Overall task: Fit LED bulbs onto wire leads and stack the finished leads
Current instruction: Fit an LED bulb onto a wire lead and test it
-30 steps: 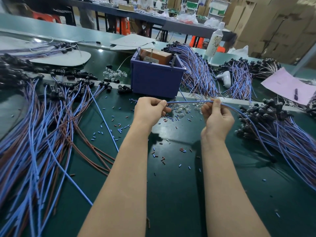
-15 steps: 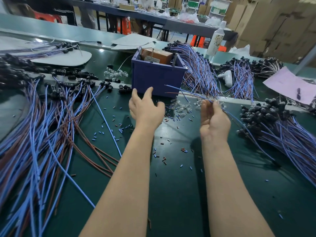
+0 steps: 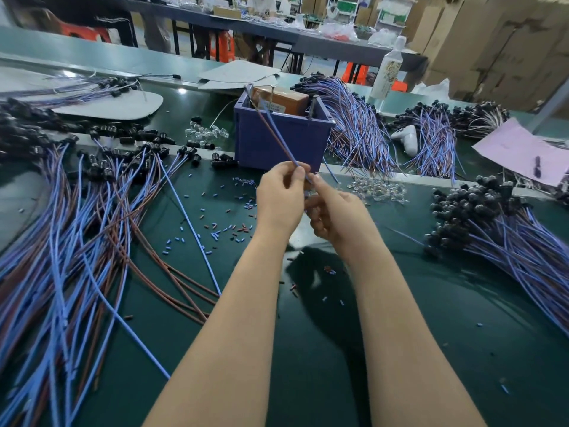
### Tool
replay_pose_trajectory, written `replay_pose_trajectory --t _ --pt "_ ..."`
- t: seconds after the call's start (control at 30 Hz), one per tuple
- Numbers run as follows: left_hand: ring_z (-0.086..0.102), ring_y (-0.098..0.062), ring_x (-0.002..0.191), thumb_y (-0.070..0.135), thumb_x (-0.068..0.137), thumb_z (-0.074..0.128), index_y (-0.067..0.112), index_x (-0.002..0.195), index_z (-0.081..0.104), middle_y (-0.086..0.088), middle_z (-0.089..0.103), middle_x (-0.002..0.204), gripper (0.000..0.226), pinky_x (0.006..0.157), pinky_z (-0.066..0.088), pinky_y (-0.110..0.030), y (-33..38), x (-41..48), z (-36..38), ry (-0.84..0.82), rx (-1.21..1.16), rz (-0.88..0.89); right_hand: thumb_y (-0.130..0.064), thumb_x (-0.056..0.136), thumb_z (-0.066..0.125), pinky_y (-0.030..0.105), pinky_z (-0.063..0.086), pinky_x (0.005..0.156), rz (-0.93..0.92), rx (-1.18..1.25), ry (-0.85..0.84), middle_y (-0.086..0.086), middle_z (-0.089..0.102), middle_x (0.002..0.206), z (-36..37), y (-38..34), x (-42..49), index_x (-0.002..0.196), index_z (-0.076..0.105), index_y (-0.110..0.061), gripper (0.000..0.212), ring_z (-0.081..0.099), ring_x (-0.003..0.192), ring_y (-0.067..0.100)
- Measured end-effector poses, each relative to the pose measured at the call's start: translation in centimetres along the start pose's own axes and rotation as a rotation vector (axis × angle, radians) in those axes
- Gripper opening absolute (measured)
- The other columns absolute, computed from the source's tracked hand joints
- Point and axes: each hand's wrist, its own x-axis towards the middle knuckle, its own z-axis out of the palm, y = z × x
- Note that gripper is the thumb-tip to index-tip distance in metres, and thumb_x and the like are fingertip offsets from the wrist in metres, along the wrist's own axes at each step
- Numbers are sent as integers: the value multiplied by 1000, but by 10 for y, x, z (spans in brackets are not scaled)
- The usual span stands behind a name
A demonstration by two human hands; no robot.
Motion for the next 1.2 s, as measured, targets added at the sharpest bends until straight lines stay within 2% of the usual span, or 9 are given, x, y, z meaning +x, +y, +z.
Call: replay_pose_trajectory --t 0.07,0.17,0.23,0.4,0.53,0.7,0.83,1.0,1.2 --pt "63 -17 79 11 97 48 12 89 62 -4 68 84 16 86 53 -38 -4 3 -4 93 -39 -26 -25 95 55 21 37 44 -318 -225 121 -5 51 49 2 -1 -4 64 59 -11 34 43 43 8" --pt "63 -14 77 13 97 49 11 90 62 -5 69 84 15 87 53 -37 -5 5 -7 156 -75 -57 -22 93 57 29 48 77 -637 -585 277 -3 66 80 3 2 -5 89 68 -11 16 60 77 12" --pt "63 -15 75 11 97 49 11 86 61 -5 68 82 16 86 54 -37 -3 5 -5 154 -128 -75 -18 93 57 31 47 86 -610 -693 196 3 70 95 3 6 -4 101 69 -9 17 62 91 18" --pt "60 -7 65 14 96 52 14 80 62 0 65 75 19 65 53 -22 -2 2 -5 138 -243 -107 -13 94 53 39 52 75 -537 -671 139 1 67 74 6 14 0 94 69 -11 16 64 71 21" --pt "56 0 51 10 99 44 2 98 64 -2 60 74 21 42 43 -15 -2 -2 0 -98 -159 -162 -9 96 49 22 50 55 -412 -425 111 -1 64 67 5 16 5 93 66 -7 17 59 53 4" --pt "62 -25 75 10 95 51 9 85 64 -11 66 80 17 69 56 -37 -5 0 -1 -62 -86 -157 -11 97 49 44 57 77 -327 -247 148 15 70 84 9 21 8 84 64 -12 20 68 81 30" --pt "62 -21 81 13 97 47 16 79 57 -2 65 79 21 85 52 -42 -5 2 -3 63 -35 -100 -10 100 41 39 57 79 -339 -82 288 11 70 80 7 19 10 83 53 -15 21 70 74 22" --pt "62 -12 66 14 98 44 12 91 53 3 63 66 12 76 52 -33 -9 2 -2 129 -32 -82 -11 102 36 23 53 58 -315 -97 289 10 66 74 4 18 10 113 46 -9 15 63 54 12" --pt "57 -10 63 14 98 46 10 92 59 6 59 62 15 62 50 -18 -12 3 -5 102 39 -61 -9 99 41 28 57 64 -309 -370 165 2 65 70 8 23 5 123 55 -8 29 60 53 8"
